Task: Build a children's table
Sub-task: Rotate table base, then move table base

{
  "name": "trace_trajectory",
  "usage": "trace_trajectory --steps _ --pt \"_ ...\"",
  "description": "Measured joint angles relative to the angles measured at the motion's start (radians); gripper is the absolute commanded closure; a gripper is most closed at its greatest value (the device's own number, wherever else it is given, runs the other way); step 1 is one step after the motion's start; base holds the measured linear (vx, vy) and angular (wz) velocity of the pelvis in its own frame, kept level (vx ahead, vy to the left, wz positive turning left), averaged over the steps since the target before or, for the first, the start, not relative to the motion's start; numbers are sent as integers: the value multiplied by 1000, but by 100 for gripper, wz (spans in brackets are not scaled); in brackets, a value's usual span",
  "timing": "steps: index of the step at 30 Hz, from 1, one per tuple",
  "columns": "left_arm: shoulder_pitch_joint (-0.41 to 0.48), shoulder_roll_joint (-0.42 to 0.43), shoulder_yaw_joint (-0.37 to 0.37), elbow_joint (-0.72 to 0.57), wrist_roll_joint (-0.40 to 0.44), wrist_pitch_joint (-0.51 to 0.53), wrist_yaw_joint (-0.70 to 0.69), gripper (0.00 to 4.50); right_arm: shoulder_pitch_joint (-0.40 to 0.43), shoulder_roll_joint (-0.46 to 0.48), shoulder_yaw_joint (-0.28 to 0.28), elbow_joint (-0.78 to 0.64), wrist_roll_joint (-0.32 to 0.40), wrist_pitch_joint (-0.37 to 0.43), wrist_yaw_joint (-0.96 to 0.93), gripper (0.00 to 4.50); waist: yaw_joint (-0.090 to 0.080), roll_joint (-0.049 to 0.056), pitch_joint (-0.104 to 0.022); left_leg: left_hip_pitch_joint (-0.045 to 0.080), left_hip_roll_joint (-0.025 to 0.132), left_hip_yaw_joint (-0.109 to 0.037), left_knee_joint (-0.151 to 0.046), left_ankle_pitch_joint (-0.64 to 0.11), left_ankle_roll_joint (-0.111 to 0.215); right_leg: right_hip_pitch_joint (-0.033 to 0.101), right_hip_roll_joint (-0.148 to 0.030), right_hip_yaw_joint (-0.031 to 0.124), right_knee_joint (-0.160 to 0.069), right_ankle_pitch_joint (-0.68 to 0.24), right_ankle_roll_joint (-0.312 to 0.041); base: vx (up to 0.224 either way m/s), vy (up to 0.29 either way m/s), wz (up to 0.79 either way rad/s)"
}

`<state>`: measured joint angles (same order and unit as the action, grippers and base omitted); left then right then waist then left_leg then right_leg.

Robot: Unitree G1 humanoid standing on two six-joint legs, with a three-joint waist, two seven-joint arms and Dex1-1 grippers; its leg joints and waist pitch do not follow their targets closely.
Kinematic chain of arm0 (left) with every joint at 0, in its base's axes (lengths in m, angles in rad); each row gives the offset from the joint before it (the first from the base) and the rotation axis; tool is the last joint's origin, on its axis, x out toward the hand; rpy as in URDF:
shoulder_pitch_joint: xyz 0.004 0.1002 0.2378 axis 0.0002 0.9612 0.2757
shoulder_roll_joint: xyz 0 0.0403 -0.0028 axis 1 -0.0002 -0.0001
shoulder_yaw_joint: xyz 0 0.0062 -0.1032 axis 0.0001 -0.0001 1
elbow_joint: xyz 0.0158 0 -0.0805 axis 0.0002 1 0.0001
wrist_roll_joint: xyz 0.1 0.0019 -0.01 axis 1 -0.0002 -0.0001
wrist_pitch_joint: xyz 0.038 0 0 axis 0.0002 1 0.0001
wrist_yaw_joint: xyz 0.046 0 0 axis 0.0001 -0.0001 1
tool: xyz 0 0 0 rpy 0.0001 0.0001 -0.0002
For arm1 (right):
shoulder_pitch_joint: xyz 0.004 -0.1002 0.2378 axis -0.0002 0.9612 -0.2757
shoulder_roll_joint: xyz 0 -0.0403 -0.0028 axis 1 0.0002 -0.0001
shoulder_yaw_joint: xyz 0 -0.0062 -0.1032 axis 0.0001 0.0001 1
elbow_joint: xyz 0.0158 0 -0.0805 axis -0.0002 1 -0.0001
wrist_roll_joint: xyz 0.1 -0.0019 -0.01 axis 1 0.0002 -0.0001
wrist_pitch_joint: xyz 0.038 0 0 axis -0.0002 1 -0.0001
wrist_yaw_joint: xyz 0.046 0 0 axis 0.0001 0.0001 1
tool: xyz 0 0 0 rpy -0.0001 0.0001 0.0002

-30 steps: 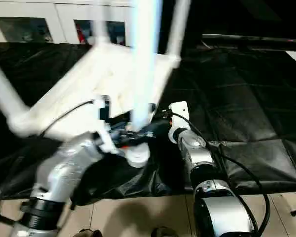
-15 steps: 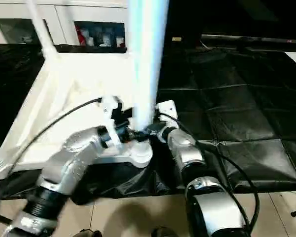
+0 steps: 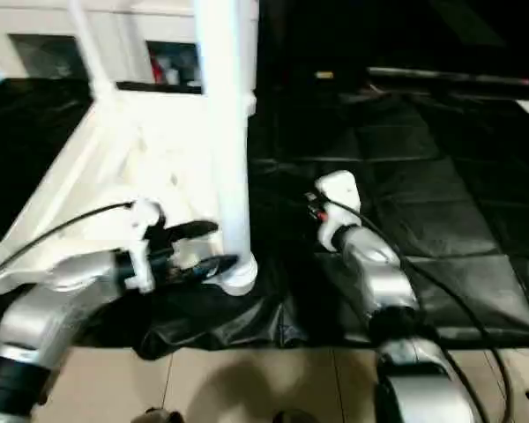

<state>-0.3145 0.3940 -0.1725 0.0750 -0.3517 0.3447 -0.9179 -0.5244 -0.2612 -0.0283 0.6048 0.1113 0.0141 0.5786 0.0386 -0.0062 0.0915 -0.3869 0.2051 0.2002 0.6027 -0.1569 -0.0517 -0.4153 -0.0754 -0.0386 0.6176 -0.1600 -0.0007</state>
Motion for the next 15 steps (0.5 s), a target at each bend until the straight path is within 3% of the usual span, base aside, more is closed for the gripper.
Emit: trace_trajectory --steps 8,11,15 --pt "-24 49 -13 57 41 6 -33 5 196 -144 58 -321 32 139 183 80 0 15 -10 2 0 -1 0 0 0 4 0 0 -4 -1 2 0 0 0" --pt "-64 55 -36 125 76 -6 -41 40 258 -197 83 -441 58 190 259 80 1 16 -11 3 0 -2 -1 0 0 4 0 -1 -4 -1 2 0 0 0" --pt "-105 68 -66 195 111 -10 -72 75 279 -240 97 -509 75 224 310 80 -1 17 -12 3 0 -3 -1 0 0 4 0 -3 -7 -1 2 0 0 0"
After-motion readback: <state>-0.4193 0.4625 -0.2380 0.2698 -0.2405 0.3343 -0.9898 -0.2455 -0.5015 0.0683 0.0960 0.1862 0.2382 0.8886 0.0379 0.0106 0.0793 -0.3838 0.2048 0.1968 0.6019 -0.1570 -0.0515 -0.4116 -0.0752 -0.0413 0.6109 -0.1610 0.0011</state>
